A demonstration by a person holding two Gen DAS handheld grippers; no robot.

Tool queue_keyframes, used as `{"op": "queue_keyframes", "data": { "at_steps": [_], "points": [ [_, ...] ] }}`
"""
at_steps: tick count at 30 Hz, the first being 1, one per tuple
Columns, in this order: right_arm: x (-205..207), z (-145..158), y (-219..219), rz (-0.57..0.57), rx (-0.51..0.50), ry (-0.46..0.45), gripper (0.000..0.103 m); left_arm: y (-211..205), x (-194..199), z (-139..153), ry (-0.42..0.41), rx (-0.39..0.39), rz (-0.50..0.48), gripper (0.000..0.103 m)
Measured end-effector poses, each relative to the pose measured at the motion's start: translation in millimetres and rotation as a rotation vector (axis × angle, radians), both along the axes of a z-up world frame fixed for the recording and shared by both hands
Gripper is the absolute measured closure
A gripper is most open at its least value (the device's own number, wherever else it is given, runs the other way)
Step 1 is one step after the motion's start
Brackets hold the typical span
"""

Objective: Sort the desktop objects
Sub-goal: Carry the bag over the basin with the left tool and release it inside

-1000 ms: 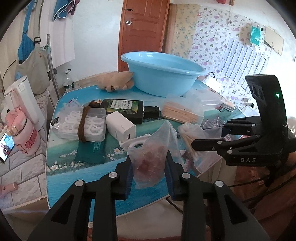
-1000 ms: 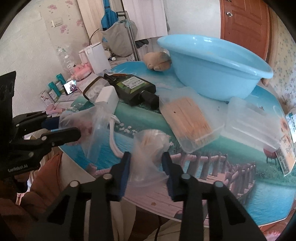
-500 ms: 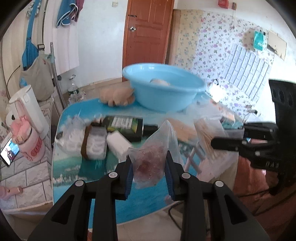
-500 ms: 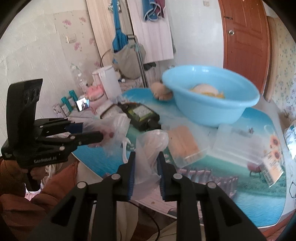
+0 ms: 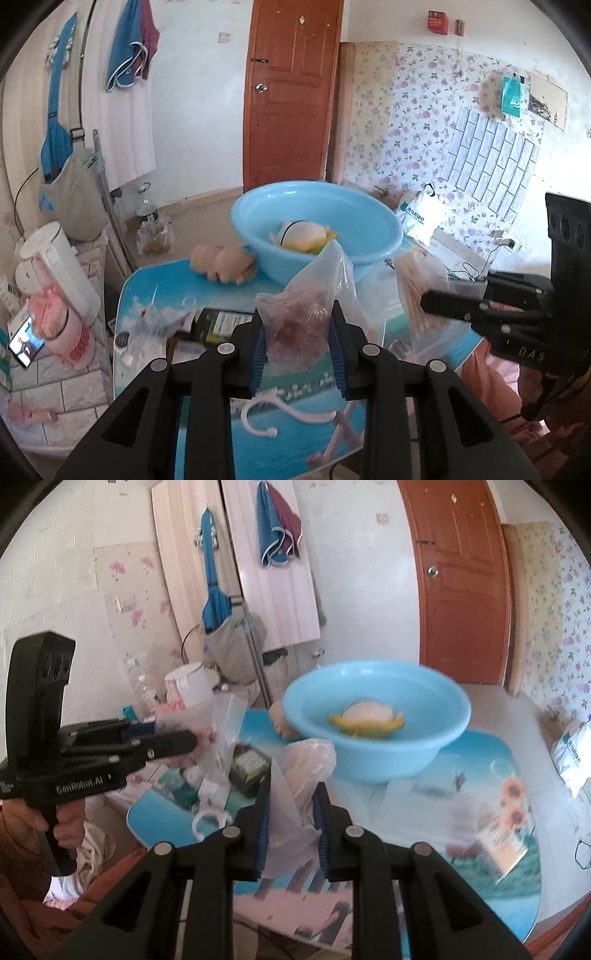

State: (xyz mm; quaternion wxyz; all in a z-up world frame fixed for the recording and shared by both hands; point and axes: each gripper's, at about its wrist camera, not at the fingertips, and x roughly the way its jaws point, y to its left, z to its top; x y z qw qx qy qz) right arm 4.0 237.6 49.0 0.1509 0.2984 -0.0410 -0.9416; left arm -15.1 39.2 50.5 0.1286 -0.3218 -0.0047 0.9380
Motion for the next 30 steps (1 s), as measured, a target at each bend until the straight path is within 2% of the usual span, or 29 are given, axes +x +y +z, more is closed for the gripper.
{"op": "queue_keyframes", "data": {
  "at_steps": [8,14,24,30],
  "points": [
    [-35,11,16,-0.047,-0.001,0.033,0.082,12,-31,8,0.012,0.01,-0.036,0.074],
    [-63,10,28,-0.066,0.006,0.021,0.082,19,-66,7,-0.012,0.003,-0.052,0.074],
    [-109,-4,54,-0.112,0.01,-0.017,0.082,44,-118,-3,-0.031,0.026,-0.109,0.074],
    [-118,-13,62,-0.128,0.011,-0.033,0.082,56,-134,-14,-0.057,0.04,-0.136,0.074]
  ]
}}
